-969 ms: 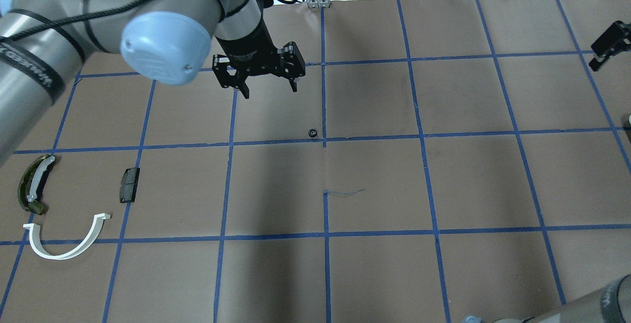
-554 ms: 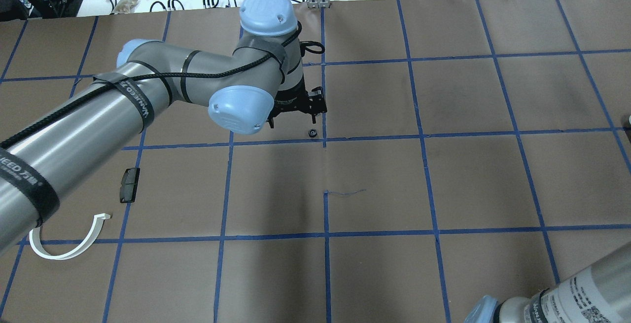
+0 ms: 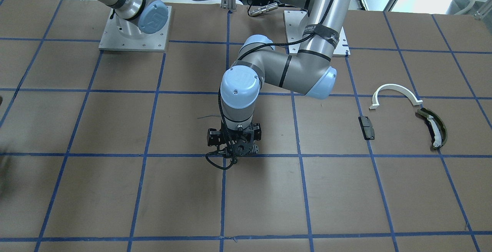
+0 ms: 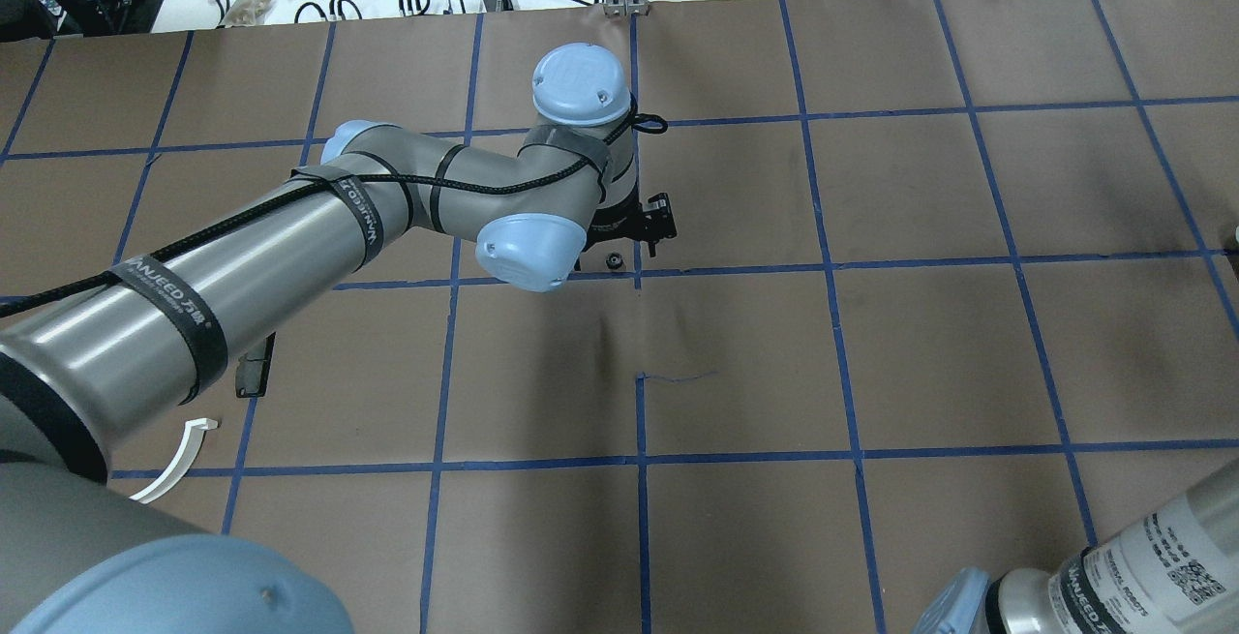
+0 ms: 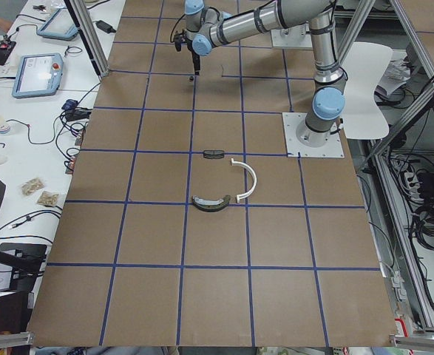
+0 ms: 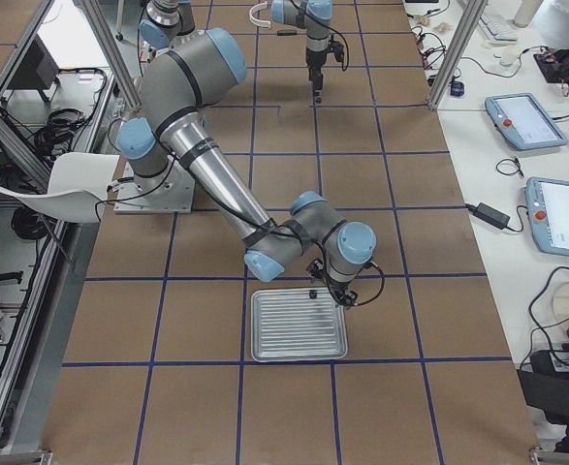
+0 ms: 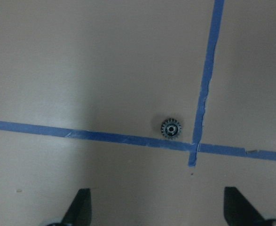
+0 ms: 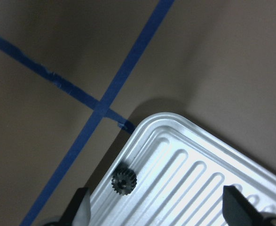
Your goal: Place bearing gear from tray to pile
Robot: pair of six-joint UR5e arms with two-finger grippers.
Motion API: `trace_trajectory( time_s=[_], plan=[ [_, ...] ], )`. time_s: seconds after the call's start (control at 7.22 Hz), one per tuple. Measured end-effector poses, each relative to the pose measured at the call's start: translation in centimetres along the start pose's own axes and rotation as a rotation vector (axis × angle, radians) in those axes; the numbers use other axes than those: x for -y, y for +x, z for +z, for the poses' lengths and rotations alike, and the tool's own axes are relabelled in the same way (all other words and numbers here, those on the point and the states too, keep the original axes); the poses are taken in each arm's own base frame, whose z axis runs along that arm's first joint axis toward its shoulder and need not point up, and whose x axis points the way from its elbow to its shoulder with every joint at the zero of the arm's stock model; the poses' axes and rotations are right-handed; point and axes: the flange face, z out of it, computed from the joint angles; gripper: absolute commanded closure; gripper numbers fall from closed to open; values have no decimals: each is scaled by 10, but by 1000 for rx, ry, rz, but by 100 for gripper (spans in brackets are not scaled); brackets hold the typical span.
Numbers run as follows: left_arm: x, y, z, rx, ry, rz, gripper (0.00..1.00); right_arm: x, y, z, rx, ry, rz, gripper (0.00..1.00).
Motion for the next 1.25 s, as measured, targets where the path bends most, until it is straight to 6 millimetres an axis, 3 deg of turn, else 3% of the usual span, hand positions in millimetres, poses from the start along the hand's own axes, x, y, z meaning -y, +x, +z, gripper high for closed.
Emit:
trace_trajectory(
  time_s=[0.42,0.83,1.11,1.25],
  plan=[
    [7,5,26,-13,-8,4,2,-4,-6,13,-49,6,-409,3],
    [18,3,45,-25,15,-1,3,-5,-15,30,-67,27,-480,3],
    [24,-3,49,-29,15,-16,25,-4,-22,38,-67,21,-484,3],
    [25,-4,49,-31,15,-22,42,-5,-26,42,-66,18,-481,6]
  ],
)
